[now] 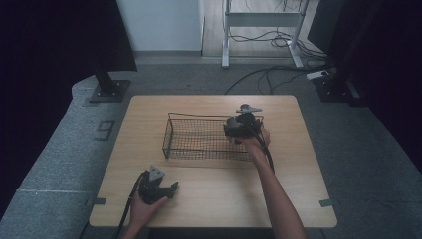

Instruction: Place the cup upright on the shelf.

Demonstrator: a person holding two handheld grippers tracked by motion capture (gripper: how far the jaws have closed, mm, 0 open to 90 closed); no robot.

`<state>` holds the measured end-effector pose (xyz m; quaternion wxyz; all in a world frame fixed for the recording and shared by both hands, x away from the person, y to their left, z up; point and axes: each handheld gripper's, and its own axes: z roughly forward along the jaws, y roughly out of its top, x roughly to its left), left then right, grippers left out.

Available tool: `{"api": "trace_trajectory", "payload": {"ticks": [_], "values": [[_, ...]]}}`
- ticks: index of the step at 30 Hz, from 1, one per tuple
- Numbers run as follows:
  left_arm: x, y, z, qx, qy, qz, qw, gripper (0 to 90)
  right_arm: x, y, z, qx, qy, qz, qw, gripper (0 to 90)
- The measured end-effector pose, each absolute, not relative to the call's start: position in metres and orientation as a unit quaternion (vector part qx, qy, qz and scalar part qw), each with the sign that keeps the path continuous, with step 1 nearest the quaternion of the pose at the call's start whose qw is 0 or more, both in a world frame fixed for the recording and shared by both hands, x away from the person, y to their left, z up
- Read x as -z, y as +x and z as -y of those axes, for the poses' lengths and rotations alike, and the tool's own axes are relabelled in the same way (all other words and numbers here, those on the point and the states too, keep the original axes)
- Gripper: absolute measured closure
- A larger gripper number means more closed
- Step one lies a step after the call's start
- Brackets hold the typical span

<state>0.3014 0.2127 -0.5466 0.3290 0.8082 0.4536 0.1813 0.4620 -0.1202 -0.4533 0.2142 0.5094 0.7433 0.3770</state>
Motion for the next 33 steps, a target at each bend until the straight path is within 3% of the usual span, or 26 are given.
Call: {"api": "trace_trajectory", "payload": {"ticks": [33], "values": [[0.547,0.301,-0.213,-0.181,0.808,-0.454,0.329,21.8,0.481,0.473,0.126,-0.341,0.535,-0.749,0.192,13.3]]}}
